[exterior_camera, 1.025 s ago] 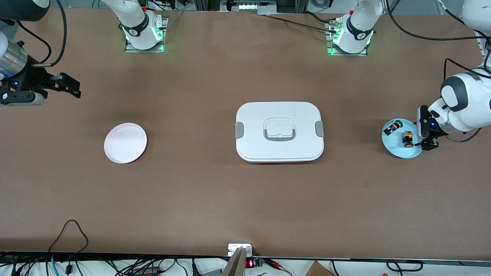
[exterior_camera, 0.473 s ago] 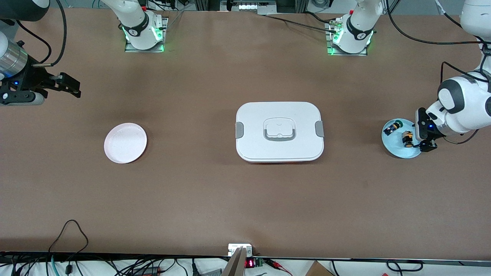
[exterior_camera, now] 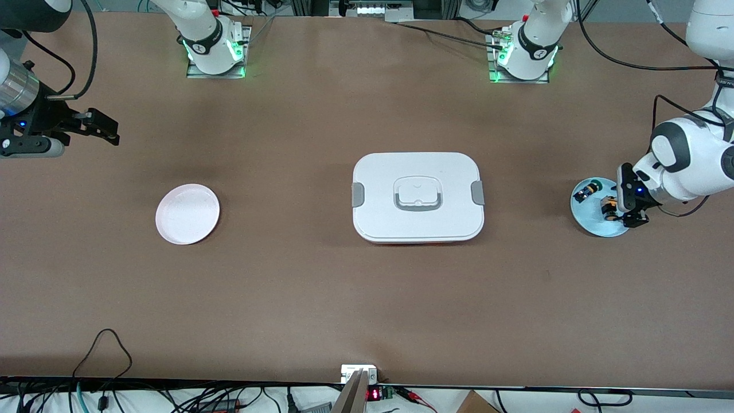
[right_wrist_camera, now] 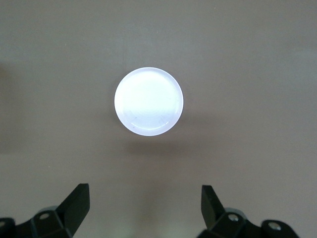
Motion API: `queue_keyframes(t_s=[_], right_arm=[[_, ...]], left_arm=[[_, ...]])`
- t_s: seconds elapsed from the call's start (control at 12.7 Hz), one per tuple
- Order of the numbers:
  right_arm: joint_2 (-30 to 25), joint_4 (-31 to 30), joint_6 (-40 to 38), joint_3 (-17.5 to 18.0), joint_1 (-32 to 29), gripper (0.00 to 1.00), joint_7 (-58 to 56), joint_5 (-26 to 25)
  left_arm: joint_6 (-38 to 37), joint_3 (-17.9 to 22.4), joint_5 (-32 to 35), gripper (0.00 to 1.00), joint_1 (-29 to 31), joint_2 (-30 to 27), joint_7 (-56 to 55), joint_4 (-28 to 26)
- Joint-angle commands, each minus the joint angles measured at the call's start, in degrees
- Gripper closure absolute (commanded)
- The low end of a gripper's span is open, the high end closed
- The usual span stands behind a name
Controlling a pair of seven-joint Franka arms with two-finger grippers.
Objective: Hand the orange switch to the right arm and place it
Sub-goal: 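Grasp the orange-black switch on the blue plate with the left gripper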
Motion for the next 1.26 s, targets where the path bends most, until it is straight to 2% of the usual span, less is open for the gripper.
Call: queue_keyframes(t_s=[0.0,0.47,0.63,0.79,0.87,0.95,1.1,1.18], right_arm=[[0.4,1.4,-1.3,0.0,-0.1,0.0,-0.7,0.8],[1.3,1.5,-1.3,0.4,-0.1,0.0,-0.6,4.9],[2.7,1.6,-1.2,0.6,2.7,0.0,-1.4,6.1],[3.8,1.6,-1.3,0.6,4.6,0.0,-2.2,11.1],[4.3,1.6,-1.1,0.6,4.9,0.0,-2.2,14.6],[5.0,1.7,-1.1,0.6,4.8,0.0,-2.4,18.0],[5.7,1.6,-1.3,0.5,4.8,0.0,-2.7,26.3],[6.4,1.6,-1.1,0.6,4.8,0.0,-2.7,28.7]], left_arm=[[1.3,-0.5,-1.8,0.0,0.9,1.3,2.0,0.6],[3.0,-1.0,-1.8,0.0,1.4,2.9,2.0,0.7],[3.0,-1.0,-2.1,0.0,1.4,3.0,2.0,0.7],[3.0,-1.0,-2.1,0.01,1.4,3.0,2.0,0.7],[3.0,-1.0,-2.1,0.12,1.4,3.0,2.4,0.7],[3.0,-1.1,-2.1,0.17,1.4,3.0,4.3,0.8],[3.0,-1.1,-2.8,0.49,1.3,2.9,5.4,0.9],[3.0,-1.1,-2.8,0.66,1.3,2.9,5.9,0.9]])
